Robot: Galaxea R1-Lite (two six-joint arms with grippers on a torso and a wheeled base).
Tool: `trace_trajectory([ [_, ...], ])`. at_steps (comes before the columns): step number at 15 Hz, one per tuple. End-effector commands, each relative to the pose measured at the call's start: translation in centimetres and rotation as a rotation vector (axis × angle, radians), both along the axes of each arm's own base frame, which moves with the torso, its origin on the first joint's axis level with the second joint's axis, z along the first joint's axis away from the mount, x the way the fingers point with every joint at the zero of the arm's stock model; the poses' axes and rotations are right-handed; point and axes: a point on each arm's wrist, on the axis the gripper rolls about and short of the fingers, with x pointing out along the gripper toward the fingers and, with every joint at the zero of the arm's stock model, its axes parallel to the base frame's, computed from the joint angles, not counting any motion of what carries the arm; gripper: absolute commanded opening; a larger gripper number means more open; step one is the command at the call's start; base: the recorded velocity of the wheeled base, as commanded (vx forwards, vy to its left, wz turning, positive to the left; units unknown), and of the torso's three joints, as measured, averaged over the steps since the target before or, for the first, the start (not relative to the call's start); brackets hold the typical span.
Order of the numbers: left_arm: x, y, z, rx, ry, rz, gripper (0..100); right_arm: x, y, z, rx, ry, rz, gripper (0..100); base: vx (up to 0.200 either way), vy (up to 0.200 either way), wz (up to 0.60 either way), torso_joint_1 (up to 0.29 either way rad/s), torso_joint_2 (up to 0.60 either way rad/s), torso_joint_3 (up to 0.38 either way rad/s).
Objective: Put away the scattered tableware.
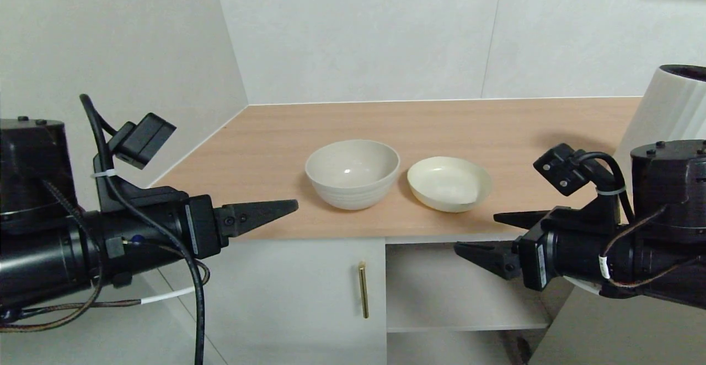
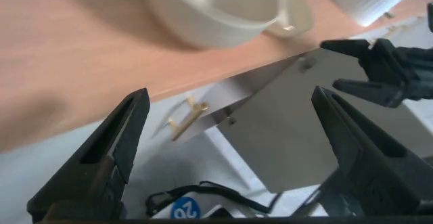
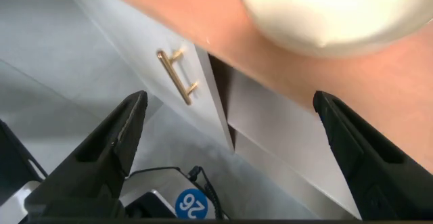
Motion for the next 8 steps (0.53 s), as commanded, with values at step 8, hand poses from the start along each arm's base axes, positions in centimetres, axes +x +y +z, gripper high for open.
trace_trajectory([
  [8, 2.1, -0.9, -1.2, -0.049, 0.120, -0.017, 100, 1.1, 0.4, -0.9, -0.006, 0.010, -0.013, 100, 0.000, 0.000, 0.00, 0.177, -0.43, -0.246],
])
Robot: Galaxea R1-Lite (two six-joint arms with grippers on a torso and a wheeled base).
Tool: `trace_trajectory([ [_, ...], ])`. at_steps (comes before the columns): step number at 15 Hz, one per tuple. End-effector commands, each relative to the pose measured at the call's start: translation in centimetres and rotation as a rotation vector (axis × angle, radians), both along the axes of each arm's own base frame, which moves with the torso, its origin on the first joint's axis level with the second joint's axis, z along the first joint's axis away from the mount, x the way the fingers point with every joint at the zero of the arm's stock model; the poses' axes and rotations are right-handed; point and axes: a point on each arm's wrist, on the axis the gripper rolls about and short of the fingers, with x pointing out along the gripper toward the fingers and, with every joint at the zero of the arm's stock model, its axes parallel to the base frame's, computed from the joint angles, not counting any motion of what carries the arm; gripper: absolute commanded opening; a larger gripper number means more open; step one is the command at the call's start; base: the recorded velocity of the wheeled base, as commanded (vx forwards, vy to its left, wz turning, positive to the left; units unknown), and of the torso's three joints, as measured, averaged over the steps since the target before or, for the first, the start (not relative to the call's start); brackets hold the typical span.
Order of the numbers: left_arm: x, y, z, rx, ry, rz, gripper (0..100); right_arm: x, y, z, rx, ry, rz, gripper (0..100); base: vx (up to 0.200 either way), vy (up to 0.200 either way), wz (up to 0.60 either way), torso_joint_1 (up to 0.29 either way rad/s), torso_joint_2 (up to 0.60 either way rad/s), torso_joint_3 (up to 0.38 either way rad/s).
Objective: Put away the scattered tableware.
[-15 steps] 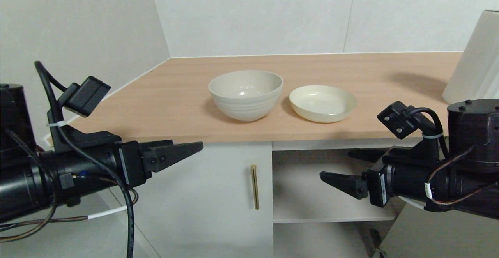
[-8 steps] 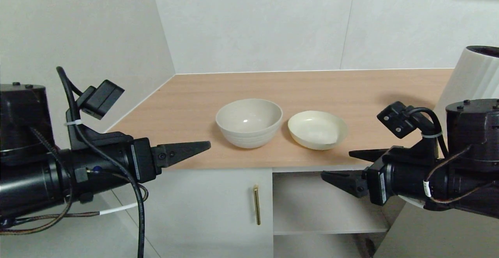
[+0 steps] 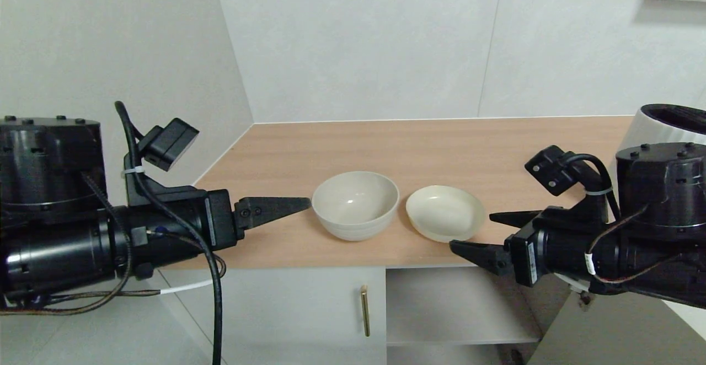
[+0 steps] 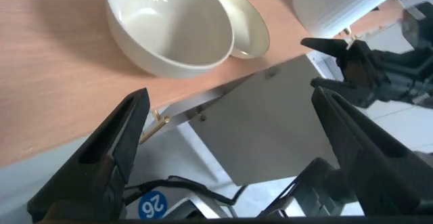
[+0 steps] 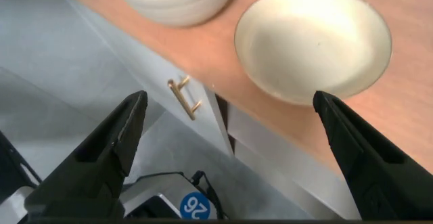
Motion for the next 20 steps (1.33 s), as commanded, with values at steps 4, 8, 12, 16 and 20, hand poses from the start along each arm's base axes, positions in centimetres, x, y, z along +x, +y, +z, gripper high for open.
trace_trajectory([
  [4, 2.2, -0.6, 0.0, -0.077, 0.099, 0.117, 100, 1.7, 0.8, 1.7, 0.052, 0.160, -0.080, 100, 0.000, 0.000, 0.00, 0.018, -0.04, -0.022],
  [8, 5.5, -1.6, -1.7, -0.010, 0.132, 0.343, 100, 4.4, 1.5, 3.9, 0.098, 0.389, -0.313, 100, 0.000, 0.000, 0.00, 0.000, 0.00, 0.000],
  [12, 6.8, -3.3, -2.6, -0.037, 0.123, 0.382, 100, 5.5, 1.9, 2.2, 0.043, 0.368, -0.431, 100, 0.000, 0.000, 0.00, 0.000, 0.00, 0.000],
  [16, 7.3, -3.9, -3.8, -0.019, 0.156, 0.375, 100, 5.6, 1.7, 2.1, 0.046, 0.356, -0.432, 100, 0.000, 0.000, 0.00, 0.000, 0.00, 0.000],
  [20, 8.1, -4.6, -5.4, -0.020, 0.220, 0.380, 100, 5.7, 1.8, 1.9, 0.044, 0.359, -0.433, 100, 0.000, 0.000, 0.00, 0.000, 0.00, 0.000],
])
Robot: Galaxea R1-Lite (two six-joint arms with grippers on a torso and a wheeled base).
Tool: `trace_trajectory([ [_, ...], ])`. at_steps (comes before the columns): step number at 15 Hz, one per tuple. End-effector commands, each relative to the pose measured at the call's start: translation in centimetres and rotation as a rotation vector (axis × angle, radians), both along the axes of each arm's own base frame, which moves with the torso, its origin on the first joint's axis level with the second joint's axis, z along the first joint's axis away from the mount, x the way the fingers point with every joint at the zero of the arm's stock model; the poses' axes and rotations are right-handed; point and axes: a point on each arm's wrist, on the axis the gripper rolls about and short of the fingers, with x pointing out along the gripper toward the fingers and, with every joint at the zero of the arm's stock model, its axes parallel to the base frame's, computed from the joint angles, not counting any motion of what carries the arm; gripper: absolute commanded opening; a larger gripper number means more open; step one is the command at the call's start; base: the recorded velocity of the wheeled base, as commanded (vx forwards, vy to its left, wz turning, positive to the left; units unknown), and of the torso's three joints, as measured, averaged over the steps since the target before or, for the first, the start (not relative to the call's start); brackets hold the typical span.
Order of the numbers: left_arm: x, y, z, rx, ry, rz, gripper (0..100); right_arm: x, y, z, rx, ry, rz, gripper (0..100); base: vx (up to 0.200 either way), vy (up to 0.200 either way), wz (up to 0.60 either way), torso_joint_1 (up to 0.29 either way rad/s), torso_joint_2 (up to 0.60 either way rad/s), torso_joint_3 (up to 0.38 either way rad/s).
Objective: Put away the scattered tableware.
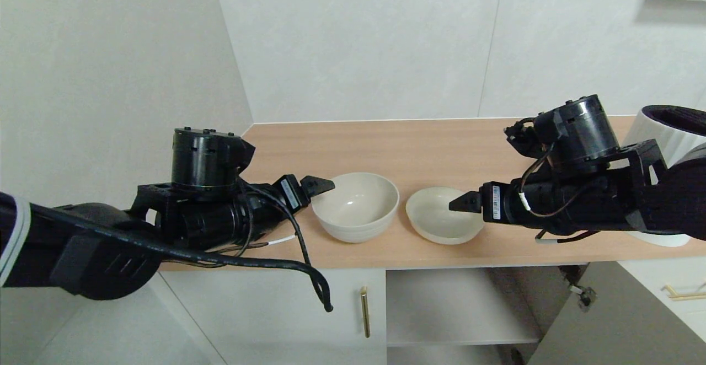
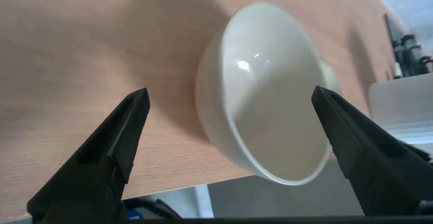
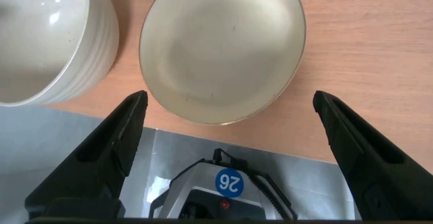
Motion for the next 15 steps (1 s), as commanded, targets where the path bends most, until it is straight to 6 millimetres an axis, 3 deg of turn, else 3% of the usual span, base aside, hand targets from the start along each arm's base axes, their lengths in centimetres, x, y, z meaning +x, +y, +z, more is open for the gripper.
trace_trajectory([
  [1, 0.49, -0.54, -1.25, 0.016, 0.035, -0.010, 100, 0.06, 0.05, -0.07, 0.000, 0.001, 0.000, 100, 0.000, 0.000, 0.00, 0.000, 0.00, 0.000],
  [9, 0.63, -0.65, -1.59, 0.019, 0.044, -0.011, 100, 0.02, 0.02, -0.06, 0.000, 0.001, 0.000, 100, 0.000, 0.000, 0.00, 0.000, 0.00, 0.000],
  [10, 0.63, -0.65, -1.59, 0.019, 0.044, -0.011, 0, 0.02, 0.02, -0.06, 0.000, 0.001, 0.000, 100, 0.000, 0.000, 0.00, 0.000, 0.00, 0.000],
  [15, 0.59, -0.64, -1.39, 0.016, 0.037, -0.011, 0, 0.02, 0.02, -0.06, 0.000, 0.001, 0.000, 100, 0.000, 0.000, 0.00, 0.000, 0.00, 0.000],
])
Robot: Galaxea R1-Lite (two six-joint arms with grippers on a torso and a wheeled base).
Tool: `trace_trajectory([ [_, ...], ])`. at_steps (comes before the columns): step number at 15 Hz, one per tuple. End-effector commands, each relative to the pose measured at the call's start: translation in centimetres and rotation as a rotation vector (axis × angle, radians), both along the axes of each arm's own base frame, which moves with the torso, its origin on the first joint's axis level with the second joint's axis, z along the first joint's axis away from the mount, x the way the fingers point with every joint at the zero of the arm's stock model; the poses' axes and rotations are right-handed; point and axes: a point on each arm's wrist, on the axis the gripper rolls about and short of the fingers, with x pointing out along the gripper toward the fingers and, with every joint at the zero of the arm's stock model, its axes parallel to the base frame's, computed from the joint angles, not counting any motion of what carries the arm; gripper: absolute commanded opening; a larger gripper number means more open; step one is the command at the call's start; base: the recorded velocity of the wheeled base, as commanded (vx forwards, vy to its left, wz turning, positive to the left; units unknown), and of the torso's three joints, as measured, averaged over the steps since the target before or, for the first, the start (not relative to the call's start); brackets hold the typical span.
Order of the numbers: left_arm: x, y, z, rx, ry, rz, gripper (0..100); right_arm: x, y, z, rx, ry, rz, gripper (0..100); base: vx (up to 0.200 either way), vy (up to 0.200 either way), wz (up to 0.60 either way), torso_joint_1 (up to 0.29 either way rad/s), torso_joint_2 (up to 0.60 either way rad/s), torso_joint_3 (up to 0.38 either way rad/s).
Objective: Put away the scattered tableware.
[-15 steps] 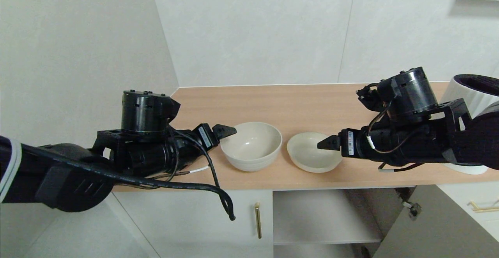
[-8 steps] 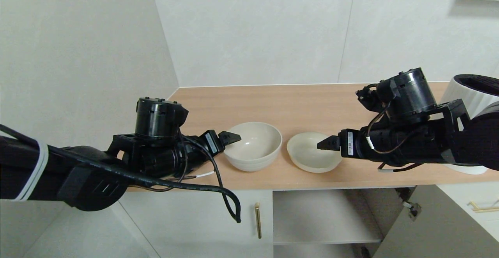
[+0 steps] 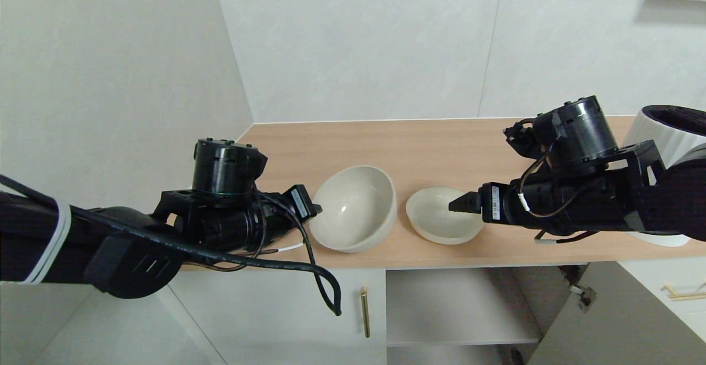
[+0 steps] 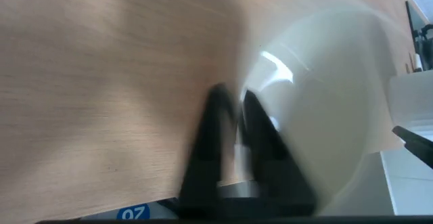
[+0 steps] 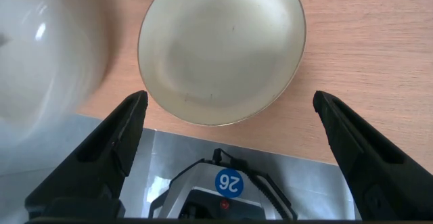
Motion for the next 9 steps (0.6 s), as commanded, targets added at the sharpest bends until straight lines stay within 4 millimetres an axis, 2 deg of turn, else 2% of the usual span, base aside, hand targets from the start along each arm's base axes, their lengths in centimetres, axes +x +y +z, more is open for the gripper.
trace_trajectory([
  [1, -0.1, 0.0, 0.2, -0.003, -0.007, 0.002, 0, 0.0, 0.0, 0.1, 0.001, -0.003, 0.003, 100, 0.000, 0.000, 0.00, 0.000, 0.00, 0.000],
  [6, -0.1, 0.1, 0.3, -0.003, -0.009, 0.003, 0, 0.6, 0.3, -0.4, -0.031, -0.006, -0.033, 100, 0.000, 0.000, 0.00, 0.000, 0.00, 0.000],
  [9, 0.0, 0.1, 0.1, 0.000, -0.003, 0.005, 0, 3.1, 1.4, -2.4, -0.162, -0.027, -0.192, 100, 0.000, 0.000, 0.00, 0.000, 0.00, 0.000],
])
